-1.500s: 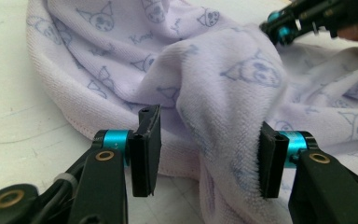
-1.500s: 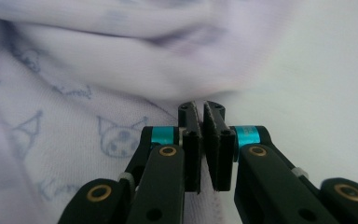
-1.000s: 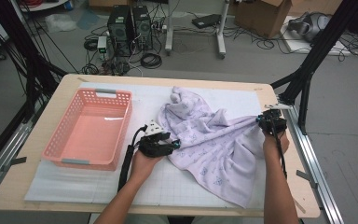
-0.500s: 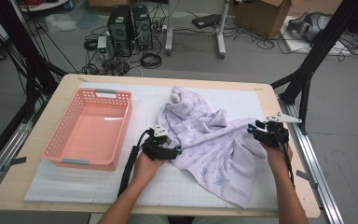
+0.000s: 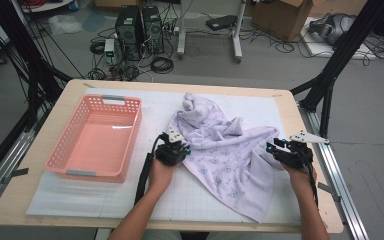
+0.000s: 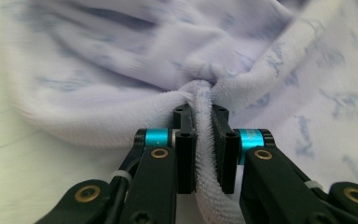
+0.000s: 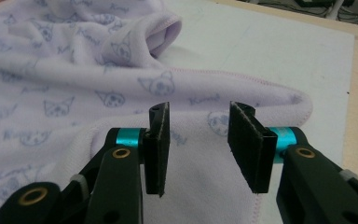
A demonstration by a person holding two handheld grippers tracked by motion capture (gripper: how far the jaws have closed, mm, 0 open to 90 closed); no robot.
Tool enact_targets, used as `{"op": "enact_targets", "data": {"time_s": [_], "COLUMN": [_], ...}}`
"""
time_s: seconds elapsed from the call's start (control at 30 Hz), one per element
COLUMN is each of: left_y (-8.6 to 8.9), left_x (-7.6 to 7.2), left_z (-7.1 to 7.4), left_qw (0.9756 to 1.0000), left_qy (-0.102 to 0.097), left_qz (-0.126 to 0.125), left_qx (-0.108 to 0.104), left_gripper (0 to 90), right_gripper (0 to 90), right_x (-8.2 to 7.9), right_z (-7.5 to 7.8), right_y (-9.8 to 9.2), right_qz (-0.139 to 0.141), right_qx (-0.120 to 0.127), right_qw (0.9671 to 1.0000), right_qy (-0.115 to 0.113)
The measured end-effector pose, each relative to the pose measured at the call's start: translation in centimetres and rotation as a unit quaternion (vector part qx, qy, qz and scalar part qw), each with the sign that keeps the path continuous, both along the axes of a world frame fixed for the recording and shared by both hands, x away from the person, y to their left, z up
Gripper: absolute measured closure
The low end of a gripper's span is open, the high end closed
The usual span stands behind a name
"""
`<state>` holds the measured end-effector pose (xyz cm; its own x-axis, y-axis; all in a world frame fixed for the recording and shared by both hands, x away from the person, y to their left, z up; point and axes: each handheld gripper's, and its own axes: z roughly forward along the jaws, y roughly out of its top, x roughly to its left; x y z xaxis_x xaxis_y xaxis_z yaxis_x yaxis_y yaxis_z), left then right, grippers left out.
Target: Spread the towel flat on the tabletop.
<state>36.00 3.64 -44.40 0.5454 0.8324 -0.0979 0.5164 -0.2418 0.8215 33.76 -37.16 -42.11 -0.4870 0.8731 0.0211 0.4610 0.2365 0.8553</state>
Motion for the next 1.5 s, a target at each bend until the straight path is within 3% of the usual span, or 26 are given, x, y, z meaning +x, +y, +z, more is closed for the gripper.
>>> {"op": "enact_targets", "data": {"time_s": [0.13,0.2,0.23,0.33,0.43,0.53,0.57,0.67,0.77,0.87,0.9,0.93,0.97,1.0,1.23,1.37,1.5], "left_y": [0.9,1.4,1.7,2.4,3.0,3.8,3.8,3.1,2.3,1.5,1.1,0.9,0.7,0.5,-0.3,-0.9,-2.0], "left_x": [1.6,2.4,2.9,3.7,4.5,5.4,5.5,5.3,4.5,3.4,2.6,1.8,1.1,0.7,-1.2,-2.1,-2.8], "left_z": [0.5,0.7,0.7,0.9,1.2,1.2,1.0,0.5,0.6,1.3,1.6,1.7,1.8,1.9,0.8,0.1,0.0], "left_qw": [0.9989,0.9973,0.9968,0.9956,0.9932,0.9895,0.9889,0.9934,0.9937,0.9953,0.9960,0.9956,0.9954,0.9960,0.9973,0.9971,0.9944], "left_qy": [0.001,-0.009,-0.003,-0.010,-0.022,-0.034,-0.029,-0.005,-0.007,-0.002,-0.019,-0.044,-0.057,-0.056,-0.021,0.000,0.011], "left_qz": [0.040,0.064,0.072,0.090,0.110,0.120,0.121,0.078,0.066,0.056,0.050,0.043,0.037,0.027,-0.019,-0.058,-0.103], "left_qx": [-0.023,-0.036,-0.034,-0.024,-0.032,-0.072,-0.081,-0.084,-0.090,-0.078,-0.072,-0.071,-0.068,-0.064,-0.067,-0.049,-0.021], "left_gripper": [82.1,82.2,82.2,82.1,82.2,82.2,82.1,79.0,55.9,33.2,29.2,31.3,34.1,34.4,34.3,36.5,37.8], "right_gripper": [57.5,55.8,54.8,53.1,53.0,52.8,52.8,52.9,53.0,53.4,53.7,53.7,53.7,53.7,53.3,53.3,53.2], "right_x": [-0.1,0.0,-0.1,-0.1,-0.2,-0.2,-0.2,0.0,0.2,0.2,0.2,0.1,0.1,0.1,-0.1,-0.4,-0.5], "right_z": [-0.2,-0.4,-0.4,-0.4,-0.4,-0.5,-0.5,-0.7,-1.0,-1.2,-1.3,-1.3,-1.4,-1.4,-1.2,-1.5,-1.5], "right_y": [-0.3,-0.4,-0.5,-0.8,-0.8,-0.8,-0.8,-1.1,-1.5,-1.8,-1.8,-1.8,-1.9,-1.9,-1.9,-1.8,-1.6], "right_qz": [-0.001,0.001,0.002,0.010,0.009,0.009,0.010,0.003,-0.009,-0.019,-0.020,-0.022,-0.021,-0.023,-0.019,-0.013,-0.008], "right_qx": [0.005,0.011,0.014,0.034,0.034,0.034,0.031,0.029,0.031,0.031,0.028,0.025,0.025,0.027,0.031,0.032,0.031], "right_qw": [0.9999,0.9998,0.9998,0.9993,0.9992,0.9992,0.9993,0.9994,0.9992,0.9988,0.9989,0.9988,0.9987,0.9986,0.9986,0.9984,0.9985], "right_qy": [0.009,0.015,0.017,0.016,0.017,0.019,0.017,0.017,0.025,0.034,0.033,0.036,0.038,0.039,0.039,0.044,0.045]}}
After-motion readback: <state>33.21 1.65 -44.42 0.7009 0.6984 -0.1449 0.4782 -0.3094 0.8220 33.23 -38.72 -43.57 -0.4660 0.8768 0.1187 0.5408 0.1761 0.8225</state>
